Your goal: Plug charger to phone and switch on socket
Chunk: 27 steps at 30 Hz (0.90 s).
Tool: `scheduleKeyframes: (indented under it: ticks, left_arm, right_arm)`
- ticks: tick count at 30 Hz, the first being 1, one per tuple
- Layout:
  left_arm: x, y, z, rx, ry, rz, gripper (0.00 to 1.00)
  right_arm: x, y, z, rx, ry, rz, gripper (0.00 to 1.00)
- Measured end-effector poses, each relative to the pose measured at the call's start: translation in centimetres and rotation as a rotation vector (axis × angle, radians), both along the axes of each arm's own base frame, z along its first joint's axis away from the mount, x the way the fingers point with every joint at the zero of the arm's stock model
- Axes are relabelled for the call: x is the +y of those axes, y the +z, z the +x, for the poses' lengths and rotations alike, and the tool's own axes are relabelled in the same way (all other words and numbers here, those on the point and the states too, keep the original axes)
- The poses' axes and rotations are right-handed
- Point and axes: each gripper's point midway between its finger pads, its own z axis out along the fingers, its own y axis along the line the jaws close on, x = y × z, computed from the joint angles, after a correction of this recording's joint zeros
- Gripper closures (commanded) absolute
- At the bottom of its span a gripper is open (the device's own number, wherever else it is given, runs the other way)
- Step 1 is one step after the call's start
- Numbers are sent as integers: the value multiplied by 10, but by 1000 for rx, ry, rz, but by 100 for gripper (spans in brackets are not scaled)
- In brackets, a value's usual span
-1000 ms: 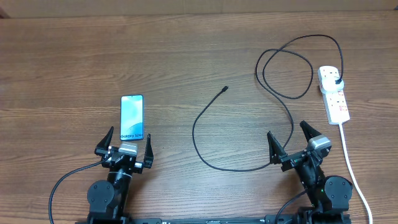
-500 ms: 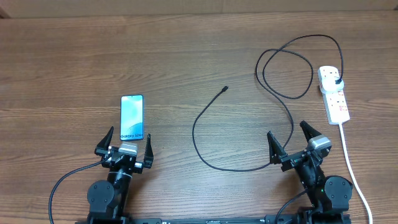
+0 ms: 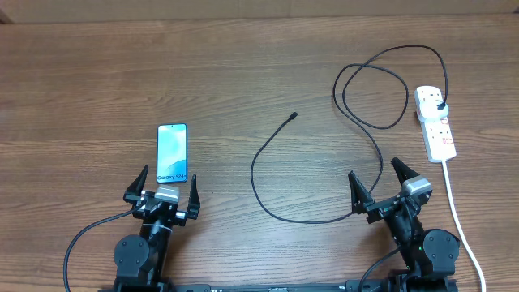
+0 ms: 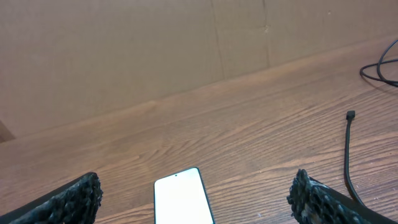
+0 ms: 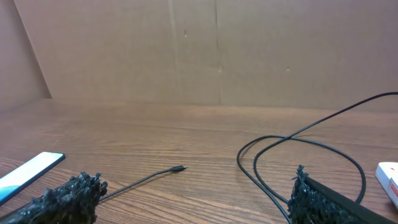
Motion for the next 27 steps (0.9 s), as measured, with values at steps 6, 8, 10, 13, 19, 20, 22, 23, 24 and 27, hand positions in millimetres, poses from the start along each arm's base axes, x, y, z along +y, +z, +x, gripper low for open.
scheduleKeyframes:
  ticks: [6,8,10,13,19,20,22,23,24,27]
  left_arm:
    - [0,0,0,0,0,-4,0]
    - [0,0,0,1,1,-9,0]
    - [0,0,0,2,1,-14,0]
    - [1,0,0,4,10,-30,0]
    - [4,-1,-1,32,30,-81,0]
    - [4,-2,-2,47,32,-88,0]
    - [4,-3,-5,83,36,-100,0]
    - [5,-3,-7,96,37,-101,0]
    - [5,-1,-8,104,38,-103,0]
    - [5,12,-11,96,40,-122,0]
  right_arm:
    - [0,0,0,0,0,0,0]
    - [0,0,0,0,0,0,0]
    - [0,0,0,-1,0,0,0]
    - [0,0,0,-1,0,0,0]
    - [0,0,0,0,0,0,0]
    - [0,0,0,0,0,0,0]
    - [0,0,0,0,0,0,0]
    - [0,0,0,0,0,0,0]
    - [0,0,0,-1,0,0,0]
    - [0,0,0,0,0,0,0]
